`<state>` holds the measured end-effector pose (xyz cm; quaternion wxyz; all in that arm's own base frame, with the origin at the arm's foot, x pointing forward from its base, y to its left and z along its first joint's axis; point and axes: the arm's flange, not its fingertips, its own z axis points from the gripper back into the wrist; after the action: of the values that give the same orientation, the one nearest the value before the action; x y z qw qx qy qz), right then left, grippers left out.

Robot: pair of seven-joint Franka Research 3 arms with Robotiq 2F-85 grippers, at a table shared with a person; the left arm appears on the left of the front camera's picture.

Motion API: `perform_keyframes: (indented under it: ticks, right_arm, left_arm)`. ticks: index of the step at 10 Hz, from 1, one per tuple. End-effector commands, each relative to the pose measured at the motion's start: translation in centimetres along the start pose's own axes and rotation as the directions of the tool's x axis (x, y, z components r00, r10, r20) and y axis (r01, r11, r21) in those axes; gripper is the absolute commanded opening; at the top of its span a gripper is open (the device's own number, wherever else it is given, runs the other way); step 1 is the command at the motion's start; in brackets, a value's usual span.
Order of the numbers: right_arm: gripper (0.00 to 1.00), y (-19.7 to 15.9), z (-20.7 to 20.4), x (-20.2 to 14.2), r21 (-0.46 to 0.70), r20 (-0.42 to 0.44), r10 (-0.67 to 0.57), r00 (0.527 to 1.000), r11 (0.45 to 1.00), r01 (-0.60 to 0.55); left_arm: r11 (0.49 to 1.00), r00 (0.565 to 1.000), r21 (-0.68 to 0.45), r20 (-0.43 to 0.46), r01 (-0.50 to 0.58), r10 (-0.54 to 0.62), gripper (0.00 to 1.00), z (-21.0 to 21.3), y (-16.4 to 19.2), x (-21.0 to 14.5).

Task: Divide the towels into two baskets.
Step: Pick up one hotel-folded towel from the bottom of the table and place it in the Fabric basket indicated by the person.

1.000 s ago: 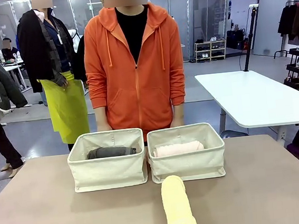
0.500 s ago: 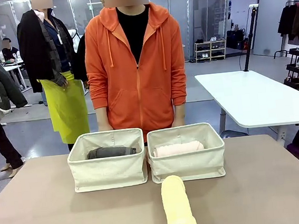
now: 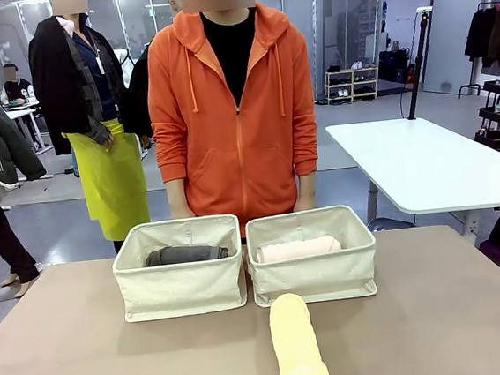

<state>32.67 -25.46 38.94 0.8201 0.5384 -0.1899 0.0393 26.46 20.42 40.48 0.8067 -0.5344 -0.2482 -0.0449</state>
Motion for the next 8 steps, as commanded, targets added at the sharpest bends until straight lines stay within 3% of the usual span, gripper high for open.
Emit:
perform_keyframes:
  ticks: [1,8]
  right_arm:
    - [1.0,0.2,0.14,-0.01,-0.001,-0.01,0.011,1.0,1.0,-0.011]
    - [1.0,0.2,0.14,-0.01,-0.001,-0.01,0.011,1.0,1.0,-0.011]
  left_arm:
    - [1.0,1.0,-0.017,0.01,0.009,-0.009,1.0,0.26,-0.07,-0.12]
    - [1.0,1.0,-0.017,0.01,0.009,-0.009,1.0,0.26,-0.07,-0.12]
